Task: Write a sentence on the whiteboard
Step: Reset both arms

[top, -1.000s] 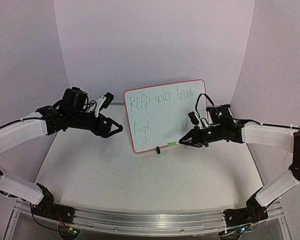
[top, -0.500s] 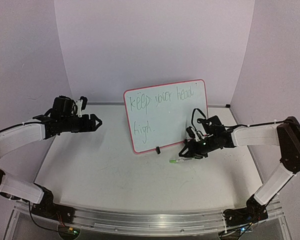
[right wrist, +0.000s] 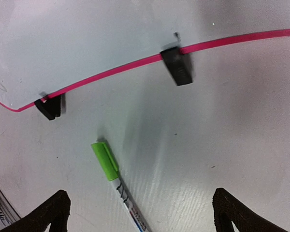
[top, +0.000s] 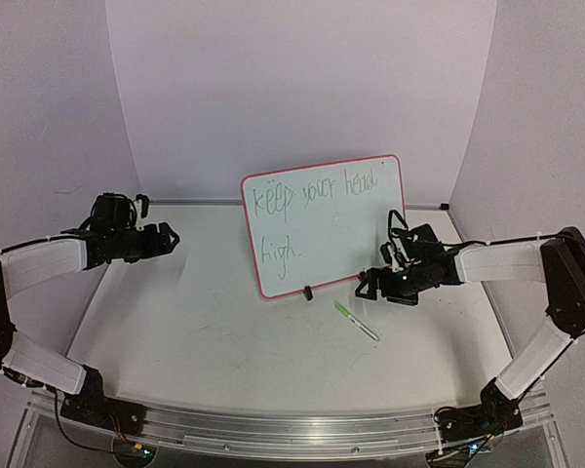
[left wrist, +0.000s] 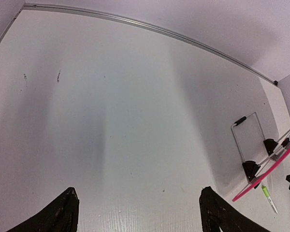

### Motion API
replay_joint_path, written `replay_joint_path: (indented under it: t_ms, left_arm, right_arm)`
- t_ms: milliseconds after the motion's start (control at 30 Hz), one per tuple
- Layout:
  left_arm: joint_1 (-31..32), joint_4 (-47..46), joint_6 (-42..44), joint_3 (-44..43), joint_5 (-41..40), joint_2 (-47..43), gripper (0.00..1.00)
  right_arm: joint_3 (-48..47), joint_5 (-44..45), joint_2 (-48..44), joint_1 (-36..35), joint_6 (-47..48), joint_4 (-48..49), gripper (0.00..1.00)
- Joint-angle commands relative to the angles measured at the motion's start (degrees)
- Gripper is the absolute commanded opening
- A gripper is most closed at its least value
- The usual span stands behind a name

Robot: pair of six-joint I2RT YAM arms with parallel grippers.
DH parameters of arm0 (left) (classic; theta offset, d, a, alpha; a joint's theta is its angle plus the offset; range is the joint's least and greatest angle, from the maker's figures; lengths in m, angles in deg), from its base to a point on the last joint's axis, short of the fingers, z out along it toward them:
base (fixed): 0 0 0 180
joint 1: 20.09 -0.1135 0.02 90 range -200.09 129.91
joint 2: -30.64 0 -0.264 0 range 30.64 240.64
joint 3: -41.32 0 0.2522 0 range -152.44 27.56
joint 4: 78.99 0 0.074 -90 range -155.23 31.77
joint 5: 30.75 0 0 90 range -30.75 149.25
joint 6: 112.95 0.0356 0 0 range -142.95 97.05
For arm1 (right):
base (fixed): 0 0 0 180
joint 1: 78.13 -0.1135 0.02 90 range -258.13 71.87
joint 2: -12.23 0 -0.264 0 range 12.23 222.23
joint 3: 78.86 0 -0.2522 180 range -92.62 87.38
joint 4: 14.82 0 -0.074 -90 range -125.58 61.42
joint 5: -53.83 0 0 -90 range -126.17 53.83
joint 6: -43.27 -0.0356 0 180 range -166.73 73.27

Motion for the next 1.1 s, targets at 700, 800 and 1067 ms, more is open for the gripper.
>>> replay_joint_path:
  t_ms: [700,800,1067]
  left_arm:
    - [-17.68,-32.59,9.09,16.94,-13.30,-3.91,0.98]
    - [-17.67,-33.68,10.30,18.00,-13.70,-2.76,0.98]
    - [-17.53,-39.46,11.43,21.99,-13.52,0.68,0.99]
  right_arm:
    - [16.59,21.61,-24.43,26.64,13.29,26.90,0.98]
    - [21.43,25.20,-26.23,26.64,15.54,33.16,0.98]
    - [29.39,28.64,-26.92,26.64,17.05,40.51,0.98]
